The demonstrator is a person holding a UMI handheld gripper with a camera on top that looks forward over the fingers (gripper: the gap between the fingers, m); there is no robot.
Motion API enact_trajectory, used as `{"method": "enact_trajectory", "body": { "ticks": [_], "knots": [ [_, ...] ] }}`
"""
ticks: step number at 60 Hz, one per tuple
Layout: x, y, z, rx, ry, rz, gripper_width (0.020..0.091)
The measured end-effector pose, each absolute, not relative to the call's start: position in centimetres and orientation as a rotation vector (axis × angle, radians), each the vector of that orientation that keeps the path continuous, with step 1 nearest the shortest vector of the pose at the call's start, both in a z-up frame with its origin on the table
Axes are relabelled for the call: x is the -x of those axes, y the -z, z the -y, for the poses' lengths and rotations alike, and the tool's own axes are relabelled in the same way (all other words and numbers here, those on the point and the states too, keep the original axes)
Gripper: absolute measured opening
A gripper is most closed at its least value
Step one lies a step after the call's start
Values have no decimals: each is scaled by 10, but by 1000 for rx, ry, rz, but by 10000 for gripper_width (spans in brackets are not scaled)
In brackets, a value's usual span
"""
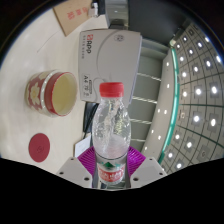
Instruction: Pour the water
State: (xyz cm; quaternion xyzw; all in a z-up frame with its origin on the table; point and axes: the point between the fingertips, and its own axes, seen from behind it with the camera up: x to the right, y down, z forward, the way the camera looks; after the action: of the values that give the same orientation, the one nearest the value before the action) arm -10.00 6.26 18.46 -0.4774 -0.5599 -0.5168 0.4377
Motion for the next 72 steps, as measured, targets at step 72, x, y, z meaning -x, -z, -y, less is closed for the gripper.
{"method": "enact_trajectory", "body": {
  "ticks": [72],
  "knots": [
    [77, -68, -30, 1947, -176, 354, 576]
  ]
}}
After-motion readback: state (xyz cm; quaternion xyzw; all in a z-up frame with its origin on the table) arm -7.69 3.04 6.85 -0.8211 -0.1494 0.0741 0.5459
